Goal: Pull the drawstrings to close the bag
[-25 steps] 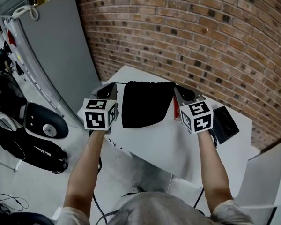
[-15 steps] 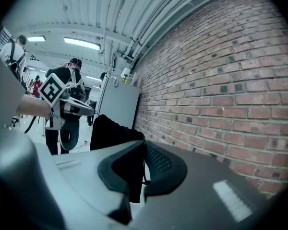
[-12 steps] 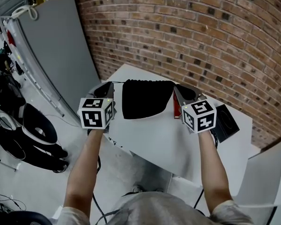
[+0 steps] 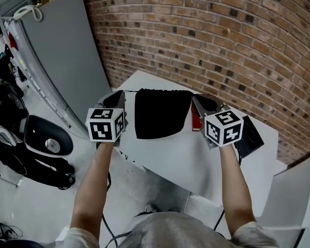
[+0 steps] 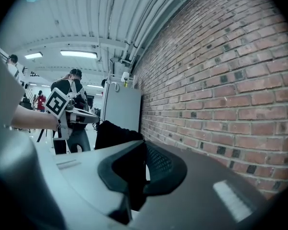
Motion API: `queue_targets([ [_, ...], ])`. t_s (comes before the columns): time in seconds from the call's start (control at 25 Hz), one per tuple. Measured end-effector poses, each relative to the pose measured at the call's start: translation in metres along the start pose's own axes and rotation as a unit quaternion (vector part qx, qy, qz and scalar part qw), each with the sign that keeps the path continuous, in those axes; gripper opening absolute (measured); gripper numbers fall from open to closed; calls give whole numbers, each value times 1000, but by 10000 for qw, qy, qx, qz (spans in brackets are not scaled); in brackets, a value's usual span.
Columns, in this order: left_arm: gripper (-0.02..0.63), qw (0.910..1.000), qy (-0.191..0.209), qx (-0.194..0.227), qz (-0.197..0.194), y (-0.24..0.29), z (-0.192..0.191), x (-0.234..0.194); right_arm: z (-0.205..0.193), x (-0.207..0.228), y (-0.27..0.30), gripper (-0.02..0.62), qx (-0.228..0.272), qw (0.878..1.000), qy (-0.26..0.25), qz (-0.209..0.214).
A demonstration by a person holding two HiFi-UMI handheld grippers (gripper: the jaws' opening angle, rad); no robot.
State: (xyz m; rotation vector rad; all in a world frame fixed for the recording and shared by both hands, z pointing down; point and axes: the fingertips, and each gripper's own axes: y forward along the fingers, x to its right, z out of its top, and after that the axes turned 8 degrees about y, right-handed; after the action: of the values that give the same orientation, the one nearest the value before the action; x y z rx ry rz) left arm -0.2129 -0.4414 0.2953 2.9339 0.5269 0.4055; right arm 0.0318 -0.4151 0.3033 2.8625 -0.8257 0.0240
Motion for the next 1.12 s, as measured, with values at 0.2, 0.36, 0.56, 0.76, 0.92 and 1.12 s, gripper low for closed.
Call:
queue_targets([
  [0.2, 6, 10000, -12, 27, 29, 0, 1, -3, -2, -3, -2, 9, -28, 9999, -78, 139],
  [0.36, 5, 10000, -29, 34, 45, -1, 1, -5, -4, -4, -2, 9, -33, 9998, -63, 194],
  [0.56, 5, 10000, 1, -4, 49, -1, 1, -4, -3, -3, -4, 9, -40, 9998, -29, 200],
  [0.76, 3, 9996, -161, -10, 227, -6, -2, -18, -3, 11, -9, 8, -24, 10000, 68, -29],
  [0.92, 3, 9995, -75, 53, 299, -10, 3, -23, -4, 19, -13, 8, -23, 9998, 42, -190],
  [1.12, 3, 9991, -200, 35, 371, -14, -4, -29, -5, 27, -16, 8, -5, 9994, 135, -314],
])
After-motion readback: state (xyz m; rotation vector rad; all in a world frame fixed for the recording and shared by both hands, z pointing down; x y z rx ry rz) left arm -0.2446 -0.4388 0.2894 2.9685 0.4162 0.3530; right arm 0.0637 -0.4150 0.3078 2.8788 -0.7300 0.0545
